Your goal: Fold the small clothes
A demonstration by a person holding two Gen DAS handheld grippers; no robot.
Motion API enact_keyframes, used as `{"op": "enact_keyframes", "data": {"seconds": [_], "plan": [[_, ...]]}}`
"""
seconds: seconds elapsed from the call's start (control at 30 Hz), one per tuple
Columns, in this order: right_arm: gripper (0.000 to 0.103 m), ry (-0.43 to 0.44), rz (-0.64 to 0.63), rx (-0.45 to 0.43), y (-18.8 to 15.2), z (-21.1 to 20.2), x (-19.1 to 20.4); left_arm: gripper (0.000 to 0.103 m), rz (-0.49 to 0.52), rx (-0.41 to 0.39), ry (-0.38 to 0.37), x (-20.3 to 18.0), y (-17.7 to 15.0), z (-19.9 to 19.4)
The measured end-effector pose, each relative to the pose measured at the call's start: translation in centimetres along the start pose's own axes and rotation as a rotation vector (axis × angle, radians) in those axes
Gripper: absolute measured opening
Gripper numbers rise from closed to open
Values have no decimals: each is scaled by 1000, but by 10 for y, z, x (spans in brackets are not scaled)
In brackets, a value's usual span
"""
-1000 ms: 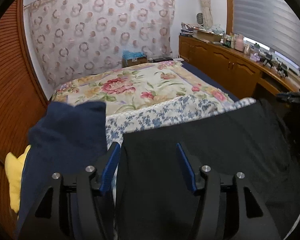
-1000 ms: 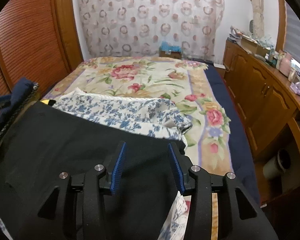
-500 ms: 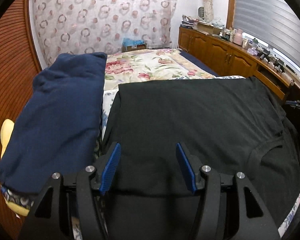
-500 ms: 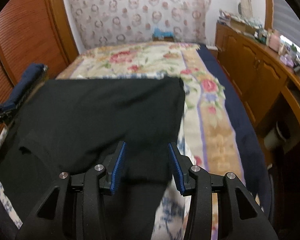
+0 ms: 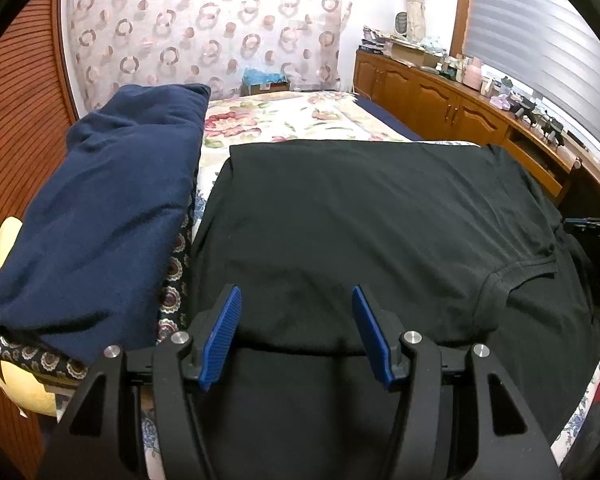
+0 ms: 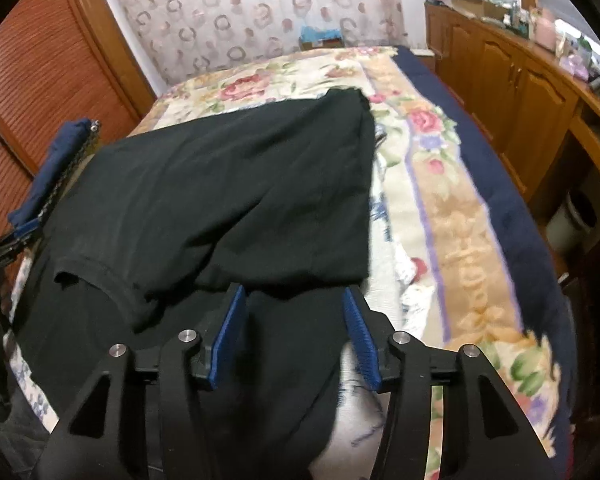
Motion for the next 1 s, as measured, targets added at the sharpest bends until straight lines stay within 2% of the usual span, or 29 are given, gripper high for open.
{"op": "enact_keyframes", "data": {"seconds": [0.3,0.57,0.73,1.0], "plan": [[52,1,52,-59,20,18,-4,57,-46,23,5,4,-12,0],[53,-48,-26,-114,19,23,4,57,-66,65,26,2,-29,2],[54,-62,-38,-116,20,23,3,57,-96,98,21,2,-33,11],[54,-69,-42,-118,20,24,4,57,-167,89,4,3,-24,20]]}}
Point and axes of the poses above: each gripper's, at about its wrist camera, not at the fingertips, and z roughly the way its jaws point, x to its left, y to its top, the point moved 8 cm from there along z, roughly the way its jaws point, and after that the axes turned 3 degrees about z, right-handed, at the moved point
